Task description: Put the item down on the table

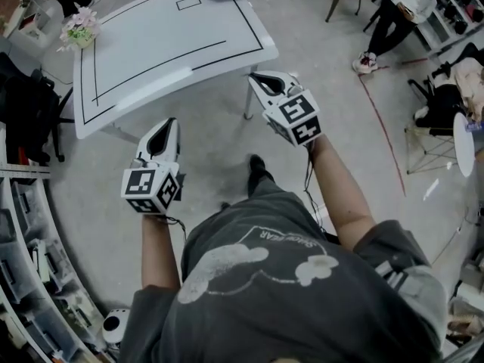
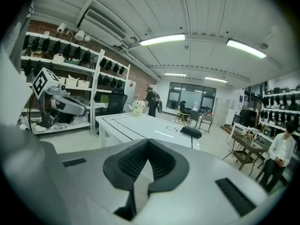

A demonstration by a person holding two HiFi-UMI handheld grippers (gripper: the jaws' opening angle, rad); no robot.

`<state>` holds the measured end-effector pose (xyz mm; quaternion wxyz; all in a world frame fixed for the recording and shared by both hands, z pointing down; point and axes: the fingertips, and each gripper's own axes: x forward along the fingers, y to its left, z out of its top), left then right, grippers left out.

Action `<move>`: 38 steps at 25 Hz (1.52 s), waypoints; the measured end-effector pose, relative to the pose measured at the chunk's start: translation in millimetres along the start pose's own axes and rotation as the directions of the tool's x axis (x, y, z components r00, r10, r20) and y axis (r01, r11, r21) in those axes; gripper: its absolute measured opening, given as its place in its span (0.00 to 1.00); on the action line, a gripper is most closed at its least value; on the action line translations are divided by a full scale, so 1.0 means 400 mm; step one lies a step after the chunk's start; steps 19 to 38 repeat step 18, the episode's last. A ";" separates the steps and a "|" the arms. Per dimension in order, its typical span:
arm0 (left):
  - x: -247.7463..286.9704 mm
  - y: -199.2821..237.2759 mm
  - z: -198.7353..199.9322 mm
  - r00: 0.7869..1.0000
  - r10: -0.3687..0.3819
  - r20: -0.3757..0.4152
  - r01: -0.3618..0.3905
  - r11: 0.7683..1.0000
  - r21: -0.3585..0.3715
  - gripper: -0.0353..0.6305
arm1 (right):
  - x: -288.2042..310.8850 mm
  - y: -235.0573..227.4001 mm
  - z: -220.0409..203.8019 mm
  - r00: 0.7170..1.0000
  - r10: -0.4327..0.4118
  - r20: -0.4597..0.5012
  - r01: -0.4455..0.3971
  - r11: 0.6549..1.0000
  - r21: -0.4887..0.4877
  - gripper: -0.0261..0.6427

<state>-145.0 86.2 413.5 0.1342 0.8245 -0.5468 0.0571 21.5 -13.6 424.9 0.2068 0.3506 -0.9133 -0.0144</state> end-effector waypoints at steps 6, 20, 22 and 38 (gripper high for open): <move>-0.086 -0.016 -0.032 0.999 -0.033 0.010 0.033 0.999 -0.005 0.06 | -0.079 0.081 -0.019 0.999 -0.040 -0.007 0.040 0.999 0.029 0.04; -0.183 -0.017 -0.095 0.997 -0.080 -0.003 0.080 0.997 -0.024 0.06 | -0.160 0.203 -0.069 0.996 -0.083 -0.038 0.086 0.993 0.086 0.04; -0.183 -0.017 -0.095 0.997 -0.080 -0.003 0.080 0.997 -0.024 0.06 | -0.160 0.203 -0.069 0.996 -0.083 -0.038 0.086 0.993 0.086 0.04; -0.183 -0.017 -0.095 0.997 -0.080 -0.003 0.080 0.997 -0.024 0.06 | -0.160 0.203 -0.069 0.996 -0.083 -0.038 0.086 0.993 0.086 0.04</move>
